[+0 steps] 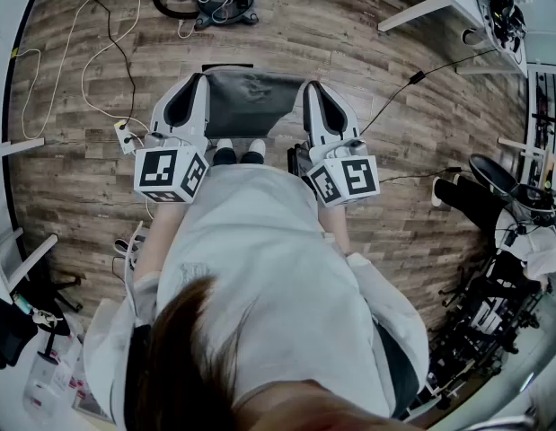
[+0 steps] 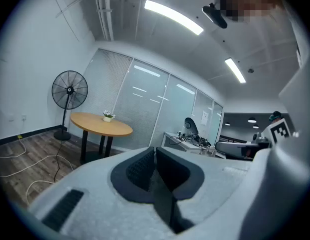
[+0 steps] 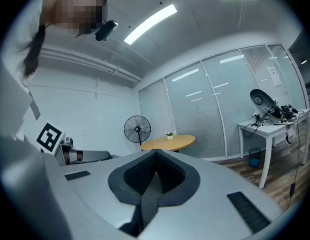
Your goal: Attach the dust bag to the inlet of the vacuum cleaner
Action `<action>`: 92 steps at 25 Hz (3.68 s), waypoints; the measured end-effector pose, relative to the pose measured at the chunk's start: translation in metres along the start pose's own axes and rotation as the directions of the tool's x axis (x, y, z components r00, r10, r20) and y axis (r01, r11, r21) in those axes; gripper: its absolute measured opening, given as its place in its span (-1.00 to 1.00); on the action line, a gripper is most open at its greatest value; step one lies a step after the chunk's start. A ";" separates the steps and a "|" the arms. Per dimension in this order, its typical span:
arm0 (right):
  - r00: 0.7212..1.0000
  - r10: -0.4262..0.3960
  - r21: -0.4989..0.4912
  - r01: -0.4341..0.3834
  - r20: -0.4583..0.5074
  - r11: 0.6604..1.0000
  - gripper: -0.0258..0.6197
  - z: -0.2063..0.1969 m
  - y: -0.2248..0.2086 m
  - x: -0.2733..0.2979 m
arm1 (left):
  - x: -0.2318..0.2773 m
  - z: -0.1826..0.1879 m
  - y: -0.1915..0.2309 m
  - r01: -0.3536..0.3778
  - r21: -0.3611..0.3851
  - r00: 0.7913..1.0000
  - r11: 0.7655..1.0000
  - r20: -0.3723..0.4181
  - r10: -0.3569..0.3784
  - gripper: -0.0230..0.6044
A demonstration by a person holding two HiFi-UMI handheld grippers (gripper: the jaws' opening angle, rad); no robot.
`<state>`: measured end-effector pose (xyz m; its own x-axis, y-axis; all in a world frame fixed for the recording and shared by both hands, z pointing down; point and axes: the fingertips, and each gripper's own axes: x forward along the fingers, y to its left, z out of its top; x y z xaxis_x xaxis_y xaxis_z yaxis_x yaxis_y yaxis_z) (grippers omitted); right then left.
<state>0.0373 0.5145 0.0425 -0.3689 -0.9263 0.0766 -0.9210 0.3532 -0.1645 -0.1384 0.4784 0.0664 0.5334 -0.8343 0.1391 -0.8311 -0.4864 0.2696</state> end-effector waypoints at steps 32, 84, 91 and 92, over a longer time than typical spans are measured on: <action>0.998 0.067 0.059 -0.066 -0.007 0.996 -0.92 -0.013 -0.057 -0.047 | 0.003 -0.028 -0.041 -0.102 -0.027 0.995 0.994 0.011 0.103 -0.84; 0.989 0.141 0.146 -0.133 -0.044 0.980 -0.92 0.025 -0.151 0.301 | 0.264 0.040 0.157 -0.114 0.006 0.990 0.993 -0.079 0.114 -0.84; 0.974 0.212 0.131 -0.200 -0.084 0.971 -0.92 0.033 -0.205 0.366 | 0.331 0.045 0.162 -0.136 0.036 0.987 0.990 -0.081 0.139 -0.84; 0.971 0.221 0.130 -0.209 -0.091 0.969 -0.92 0.032 -0.212 0.373 | 0.340 0.046 0.161 -0.136 0.045 0.987 0.990 -0.081 0.140 -0.84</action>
<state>0.0987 0.0904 0.0741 -0.5735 -0.8092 0.1276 -0.7994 0.5187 -0.3031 -0.0979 0.1041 0.1129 0.4230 -0.8703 0.2523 -0.9024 -0.3792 0.2047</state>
